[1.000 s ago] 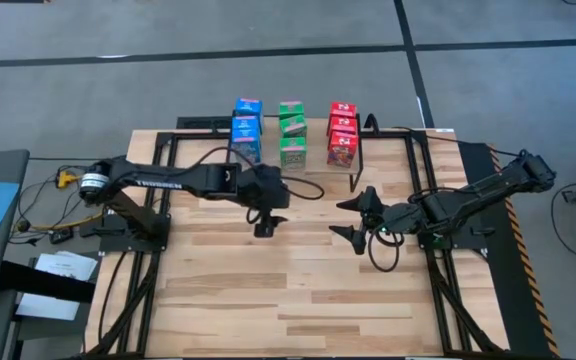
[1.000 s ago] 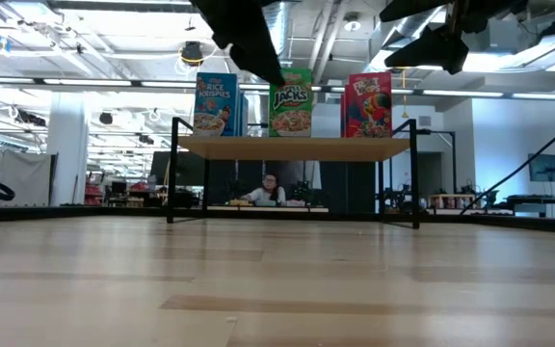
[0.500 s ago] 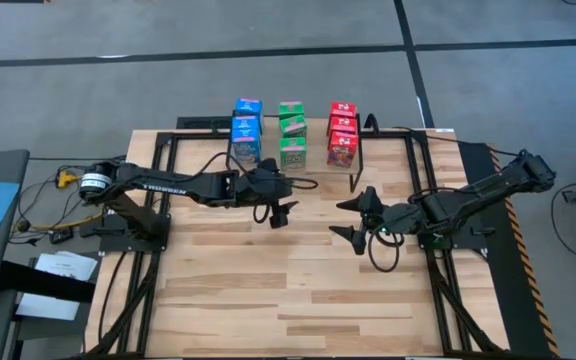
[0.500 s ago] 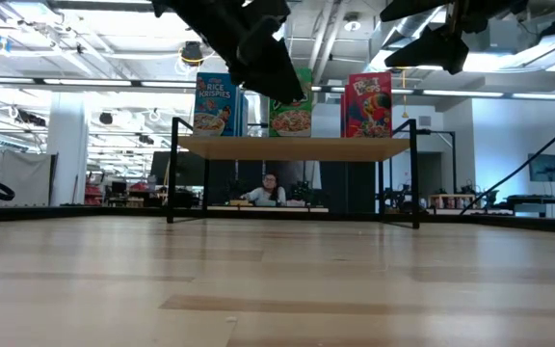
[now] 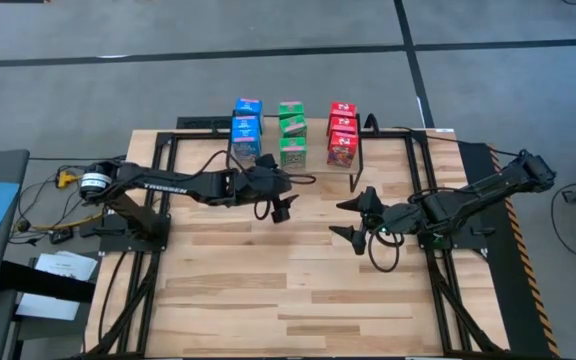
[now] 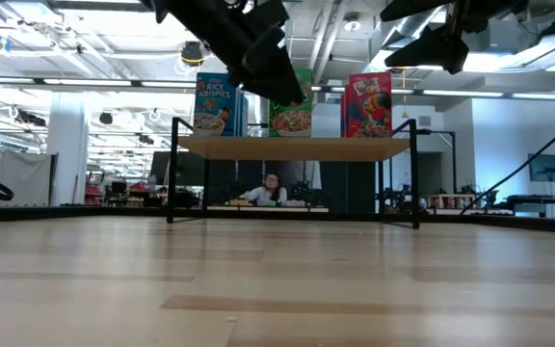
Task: Stack cereal on shelf
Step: Adjust the green cereal box on the shelf
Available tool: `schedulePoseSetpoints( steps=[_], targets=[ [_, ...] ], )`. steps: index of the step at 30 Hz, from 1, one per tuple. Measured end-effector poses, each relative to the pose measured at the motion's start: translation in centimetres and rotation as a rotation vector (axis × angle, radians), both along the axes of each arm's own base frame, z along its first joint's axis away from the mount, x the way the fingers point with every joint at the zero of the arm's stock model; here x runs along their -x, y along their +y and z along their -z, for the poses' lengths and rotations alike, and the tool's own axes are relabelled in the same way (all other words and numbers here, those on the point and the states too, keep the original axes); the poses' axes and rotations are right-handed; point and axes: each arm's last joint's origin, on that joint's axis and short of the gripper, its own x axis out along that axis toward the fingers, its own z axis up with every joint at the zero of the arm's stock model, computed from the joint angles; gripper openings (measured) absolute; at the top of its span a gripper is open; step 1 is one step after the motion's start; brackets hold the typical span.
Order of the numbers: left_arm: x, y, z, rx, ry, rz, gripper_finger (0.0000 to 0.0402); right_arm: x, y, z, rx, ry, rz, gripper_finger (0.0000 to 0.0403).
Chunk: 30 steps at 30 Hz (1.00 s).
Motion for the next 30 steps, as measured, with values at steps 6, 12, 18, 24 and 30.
schedulePoseSetpoints(
  steps=[6, 12, 18, 24, 30],
  targets=[
    [0.1, 1.2, 0.0, 0.011, -0.003, -0.022, 0.0262, 0.0, 0.0, 0.0, 0.000, 0.000, 0.000, 0.0379],
    [0.2, 1.9, 0.0, 0.012, -0.008, -0.041, 0.0262, 0.0, 0.0, 0.0, 0.000, 0.000, 0.000, 0.0379],
    [0.1, 2.5, -0.4, -0.003, -0.040, -0.049, 0.0262, 0.0, 0.0, 0.0, 0.000, 0.000, 0.000, 0.0379],
    [0.2, 2.9, -0.4, -0.004, -0.045, -0.063, 0.0262, 0.0, 0.0, 0.0, 0.000, 0.000, 0.000, 0.0379],
    [0.3, 3.4, -0.4, -0.006, -0.045, -0.080, 0.0262, 0.0, 0.0, 0.0, -0.002, 0.000, 0.001, 0.0379]
  ],
)
